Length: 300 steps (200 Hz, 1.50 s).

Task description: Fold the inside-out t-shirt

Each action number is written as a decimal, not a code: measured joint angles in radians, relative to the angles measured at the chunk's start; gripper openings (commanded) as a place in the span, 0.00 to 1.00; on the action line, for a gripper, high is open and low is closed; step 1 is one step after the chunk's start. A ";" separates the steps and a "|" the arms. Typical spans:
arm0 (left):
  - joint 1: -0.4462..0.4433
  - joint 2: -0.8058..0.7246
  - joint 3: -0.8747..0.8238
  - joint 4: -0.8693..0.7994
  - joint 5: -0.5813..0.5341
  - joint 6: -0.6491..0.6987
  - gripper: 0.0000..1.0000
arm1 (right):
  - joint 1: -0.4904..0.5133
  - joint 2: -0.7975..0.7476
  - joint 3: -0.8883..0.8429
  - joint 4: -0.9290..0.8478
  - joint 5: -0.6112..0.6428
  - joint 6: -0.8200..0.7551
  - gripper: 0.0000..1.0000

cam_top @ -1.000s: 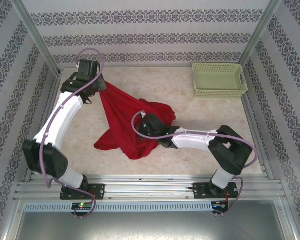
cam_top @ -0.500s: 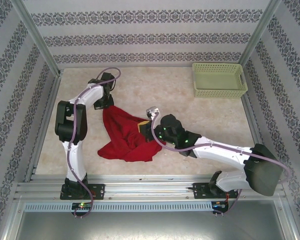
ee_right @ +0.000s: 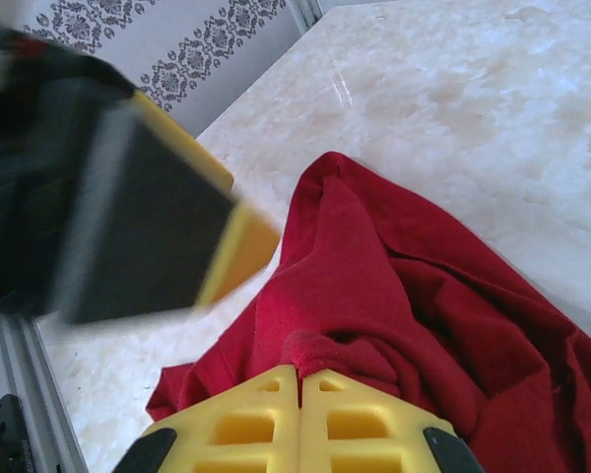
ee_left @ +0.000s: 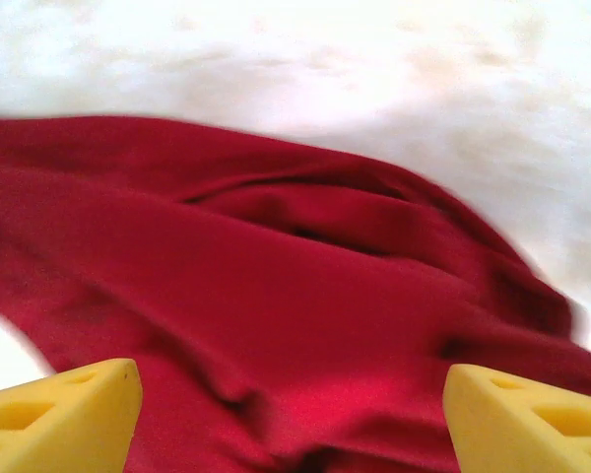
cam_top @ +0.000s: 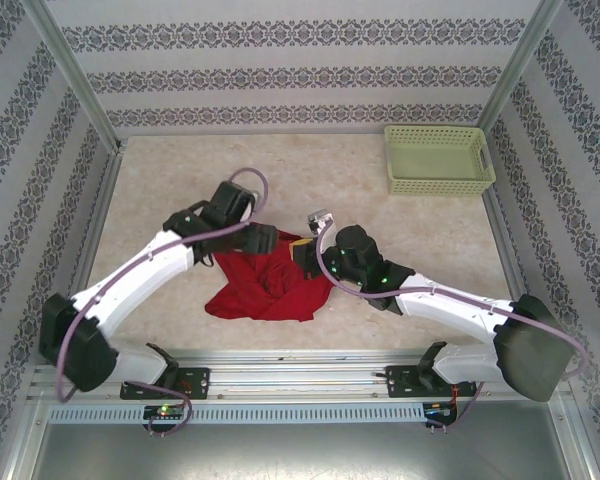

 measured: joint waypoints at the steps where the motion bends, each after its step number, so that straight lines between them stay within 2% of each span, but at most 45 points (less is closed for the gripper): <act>1: -0.005 -0.002 -0.002 0.002 0.002 0.000 0.81 | 0.000 0.000 0.000 0.000 0.000 0.000 0.00; 33: -0.025 0.059 -0.041 0.031 0.013 0.002 0.71 | 0.000 -0.005 -0.005 -0.004 -0.003 0.000 0.00; 54: -0.025 0.149 -0.042 0.031 0.002 0.002 0.58 | 0.000 -0.029 -0.018 -0.014 -0.002 0.000 0.00; 66: -0.025 0.184 -0.042 0.032 -0.006 -0.001 0.46 | 0.000 -0.046 -0.027 -0.021 0.001 0.000 0.00; 88: -0.020 0.210 -0.041 0.035 -0.029 -0.005 0.16 | 0.000 -0.081 -0.040 -0.047 0.010 -0.001 0.00; 108: 0.013 0.209 -0.040 0.043 -0.040 -0.024 0.00 | 0.000 -0.116 -0.047 -0.084 0.039 -0.016 0.00; 136: 0.170 0.151 -0.052 0.072 -0.021 -0.077 0.00 | -0.011 -0.215 -0.048 -0.191 0.106 -0.058 0.00; 175: 0.468 -0.101 -0.143 0.151 0.037 -0.184 0.00 | -0.057 -0.413 -0.069 -0.293 0.192 -0.098 0.00; 195: 0.501 -0.095 -0.143 0.165 0.078 -0.194 0.00 | -0.061 -0.452 -0.131 -0.299 0.210 -0.079 0.00; 221: 0.491 0.034 -0.169 0.196 0.191 -0.195 0.00 | -0.061 -0.401 -0.245 -0.285 0.214 -0.012 0.00; 251: 0.430 0.126 -0.208 0.188 0.244 -0.188 0.00 | -0.066 -0.259 -0.269 -0.328 0.252 0.056 0.51; 262: 0.401 0.129 -0.208 0.188 0.255 -0.183 0.00 | -0.065 -0.225 -0.241 -0.362 0.272 0.058 0.64; 276: 0.367 0.126 -0.204 0.188 0.265 -0.179 0.00 | -0.064 -0.193 -0.182 -0.403 0.285 0.043 0.73; 300: 0.338 0.110 -0.196 0.188 0.269 -0.175 0.00 | -0.029 -0.131 -0.028 -0.433 0.318 0.009 0.76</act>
